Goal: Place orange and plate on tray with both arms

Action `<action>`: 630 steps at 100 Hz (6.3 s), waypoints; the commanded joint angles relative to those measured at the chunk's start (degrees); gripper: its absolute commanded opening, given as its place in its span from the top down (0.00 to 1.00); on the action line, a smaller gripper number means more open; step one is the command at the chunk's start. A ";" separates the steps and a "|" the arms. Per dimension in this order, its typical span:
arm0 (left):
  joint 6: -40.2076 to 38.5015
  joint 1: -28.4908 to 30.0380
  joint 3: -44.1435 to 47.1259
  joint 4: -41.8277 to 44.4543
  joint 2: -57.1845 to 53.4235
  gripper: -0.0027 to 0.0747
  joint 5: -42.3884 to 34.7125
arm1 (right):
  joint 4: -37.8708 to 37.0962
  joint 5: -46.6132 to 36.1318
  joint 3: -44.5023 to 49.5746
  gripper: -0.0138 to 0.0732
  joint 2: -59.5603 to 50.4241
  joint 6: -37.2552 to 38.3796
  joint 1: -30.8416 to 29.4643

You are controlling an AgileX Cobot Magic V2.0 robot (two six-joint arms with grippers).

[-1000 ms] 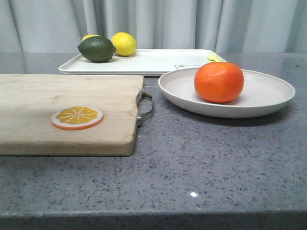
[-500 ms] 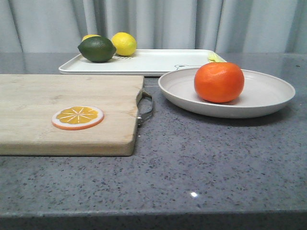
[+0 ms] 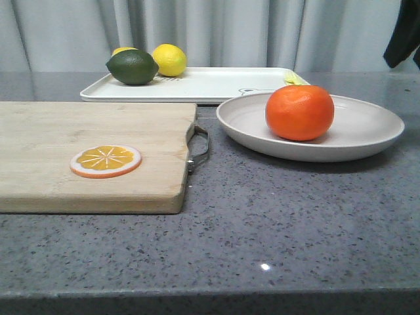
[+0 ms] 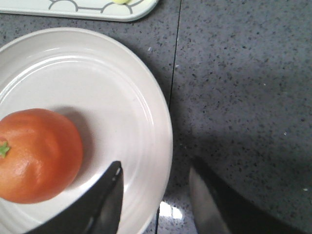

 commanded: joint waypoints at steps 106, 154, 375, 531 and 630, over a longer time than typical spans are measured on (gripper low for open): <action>-0.59 0.03 -1.65 -0.22 0.15 0.99 -4.35 | 1.09 5.03 -11.15 0.74 13.93 -0.90 -0.12; -0.59 0.03 -1.65 -0.22 0.15 0.99 -4.35 | 0.95 5.32 -11.15 0.92 13.93 -0.90 -0.37; -0.59 0.03 -1.65 -0.22 0.15 0.99 -7.83 | 10.29 14.63 -78.16 0.91 53.08 6.67 1.61; -0.59 0.03 -1.65 -0.22 0.15 0.99 -7.59 | 0.19 30.58 -75.27 0.91 38.73 6.62 2.19; -0.59 0.03 -1.65 -0.22 0.15 0.99 -7.59 | -3.52 -0.46 -15.31 0.91 -9.58 3.12 11.45</action>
